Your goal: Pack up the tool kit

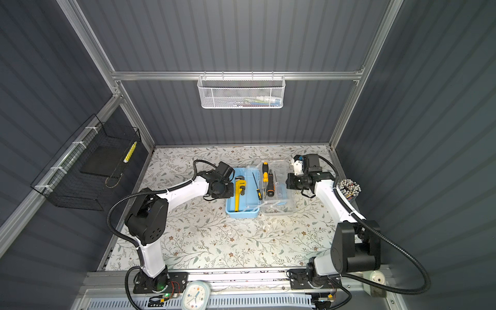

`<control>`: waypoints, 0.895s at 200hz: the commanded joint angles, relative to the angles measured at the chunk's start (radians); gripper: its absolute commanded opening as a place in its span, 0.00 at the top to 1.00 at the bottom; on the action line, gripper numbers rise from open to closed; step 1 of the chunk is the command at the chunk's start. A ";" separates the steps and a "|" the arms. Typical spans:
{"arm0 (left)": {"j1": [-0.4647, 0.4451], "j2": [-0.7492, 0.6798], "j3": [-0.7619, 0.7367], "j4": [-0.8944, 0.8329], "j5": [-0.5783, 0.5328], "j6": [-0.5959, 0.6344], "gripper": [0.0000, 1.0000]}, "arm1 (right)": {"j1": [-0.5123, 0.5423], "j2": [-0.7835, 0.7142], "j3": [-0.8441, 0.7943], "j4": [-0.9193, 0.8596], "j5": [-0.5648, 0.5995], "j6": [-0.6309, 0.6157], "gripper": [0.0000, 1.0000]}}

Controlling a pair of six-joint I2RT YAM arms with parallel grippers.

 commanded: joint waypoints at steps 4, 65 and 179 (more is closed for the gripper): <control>-0.035 0.034 0.024 0.010 0.050 0.047 0.90 | 0.049 -0.006 0.050 0.056 -0.058 0.003 0.91; -0.049 0.059 0.071 0.008 0.057 0.046 0.90 | 0.107 0.037 0.077 0.051 -0.026 0.032 0.91; -0.035 -0.030 0.059 -0.049 -0.021 0.044 0.34 | 0.210 0.093 0.112 0.023 0.168 0.101 0.90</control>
